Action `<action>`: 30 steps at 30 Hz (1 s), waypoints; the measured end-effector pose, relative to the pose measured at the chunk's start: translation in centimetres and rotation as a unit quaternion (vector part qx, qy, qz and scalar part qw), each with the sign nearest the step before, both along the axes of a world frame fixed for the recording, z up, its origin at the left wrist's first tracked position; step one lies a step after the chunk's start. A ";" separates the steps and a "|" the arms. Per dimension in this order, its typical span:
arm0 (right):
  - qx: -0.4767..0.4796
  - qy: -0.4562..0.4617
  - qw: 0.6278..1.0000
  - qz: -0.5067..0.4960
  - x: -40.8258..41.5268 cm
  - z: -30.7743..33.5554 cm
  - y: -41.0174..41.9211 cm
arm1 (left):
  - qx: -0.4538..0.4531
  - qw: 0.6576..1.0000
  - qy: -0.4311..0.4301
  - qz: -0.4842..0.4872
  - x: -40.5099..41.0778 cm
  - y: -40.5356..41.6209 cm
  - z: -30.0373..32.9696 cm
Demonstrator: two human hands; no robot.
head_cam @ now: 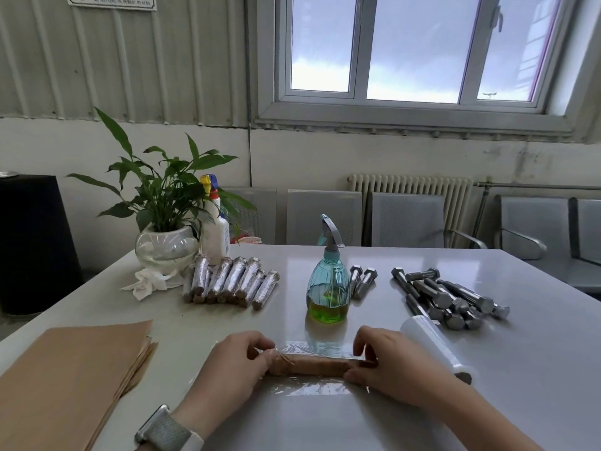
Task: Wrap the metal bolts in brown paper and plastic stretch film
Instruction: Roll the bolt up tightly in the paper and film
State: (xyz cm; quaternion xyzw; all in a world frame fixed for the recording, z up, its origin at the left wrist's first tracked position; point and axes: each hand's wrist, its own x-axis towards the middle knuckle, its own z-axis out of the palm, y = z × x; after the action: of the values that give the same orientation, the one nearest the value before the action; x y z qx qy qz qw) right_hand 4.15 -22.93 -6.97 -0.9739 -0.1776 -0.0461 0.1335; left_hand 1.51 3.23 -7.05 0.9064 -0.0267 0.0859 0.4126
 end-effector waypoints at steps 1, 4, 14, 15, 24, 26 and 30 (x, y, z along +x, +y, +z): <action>-0.009 0.003 1.000 0.000 0.1 0.0 -0.1 | -0.008 1.000 0.001 -0.003 0.1 0.1 -0.1; -0.027 -0.010 1.000 0.009 0.1 0.1 0.1 | -0.026 1.000 0.006 -0.009 0.5 0.4 -0.3; 0.024 -0.076 0.996 0.051 -0.2 -0.4 1.9 | 0.079 0.996 0.030 0.031 1.1 0.2 0.1; 0.028 -0.076 0.996 0.047 -0.2 -0.4 2.0 | 0.096 0.994 0.026 0.042 0.9 0.1 0.3; -0.020 -0.111 0.993 0.045 -0.5 -0.2 2.4 | 0.026 0.996 0.045 0.072 0.5 -0.4 0.0; -0.021 -0.115 0.992 0.045 -0.7 -0.2 2.4 | -0.021 0.996 0.079 0.039 0.8 0.5 0.2; -0.020 -0.120 0.992 0.044 -0.6 -0.3 2.3 | -0.009 0.990 0.049 0.132 1.7 5.2 1.5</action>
State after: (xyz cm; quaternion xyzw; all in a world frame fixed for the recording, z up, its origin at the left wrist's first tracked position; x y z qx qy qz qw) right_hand 3.51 -20.64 -7.28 -0.9550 -0.2359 -0.1530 0.0941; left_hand 3.23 8.48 -5.60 0.9013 0.1143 0.0957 0.4068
